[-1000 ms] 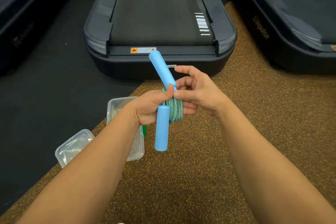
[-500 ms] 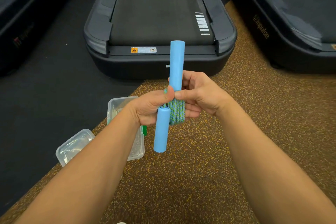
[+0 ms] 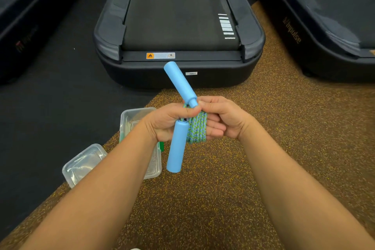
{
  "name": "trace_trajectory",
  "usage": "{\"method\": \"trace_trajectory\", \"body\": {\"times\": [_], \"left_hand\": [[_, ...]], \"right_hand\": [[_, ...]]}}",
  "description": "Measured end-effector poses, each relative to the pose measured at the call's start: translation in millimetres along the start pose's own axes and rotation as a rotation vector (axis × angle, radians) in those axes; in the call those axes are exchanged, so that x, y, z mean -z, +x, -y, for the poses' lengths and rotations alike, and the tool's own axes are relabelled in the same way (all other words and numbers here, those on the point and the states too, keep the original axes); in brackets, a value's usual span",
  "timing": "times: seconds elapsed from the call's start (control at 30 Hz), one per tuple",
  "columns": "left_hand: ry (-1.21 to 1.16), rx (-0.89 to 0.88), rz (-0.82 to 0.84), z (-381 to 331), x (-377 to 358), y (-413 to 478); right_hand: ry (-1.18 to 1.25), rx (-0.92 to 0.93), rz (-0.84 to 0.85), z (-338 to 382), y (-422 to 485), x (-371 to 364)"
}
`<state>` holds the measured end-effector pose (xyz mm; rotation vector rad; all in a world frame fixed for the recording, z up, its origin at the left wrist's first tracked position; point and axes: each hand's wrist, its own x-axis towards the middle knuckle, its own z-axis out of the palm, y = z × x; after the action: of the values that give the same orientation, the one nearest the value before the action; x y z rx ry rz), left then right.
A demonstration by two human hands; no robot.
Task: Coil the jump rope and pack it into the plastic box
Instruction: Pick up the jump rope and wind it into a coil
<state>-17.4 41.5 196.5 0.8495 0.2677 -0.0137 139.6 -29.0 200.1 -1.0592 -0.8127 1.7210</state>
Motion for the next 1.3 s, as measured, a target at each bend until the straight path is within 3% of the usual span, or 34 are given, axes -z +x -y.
{"method": "trace_trajectory", "body": {"times": [0.27,0.43,0.73,1.3], "left_hand": [[-0.017,-0.022,-0.025,-2.3,4.2,0.1],[-0.043,0.020,-0.019,-0.8,4.0,0.2],[0.030,0.047,-0.036,0.3,5.8,1.1],[0.008,-0.013,-0.042,-6.7,0.0,-2.7]], "right_hand": [[0.160,-0.002,0.042,-8.0,-1.3,9.4],[0.148,-0.022,-0.007,-15.5,4.5,15.2],[0.128,-0.045,0.101,-9.7,1.9,12.5],[0.115,0.022,0.148,-0.2,0.1,6.2]]}}
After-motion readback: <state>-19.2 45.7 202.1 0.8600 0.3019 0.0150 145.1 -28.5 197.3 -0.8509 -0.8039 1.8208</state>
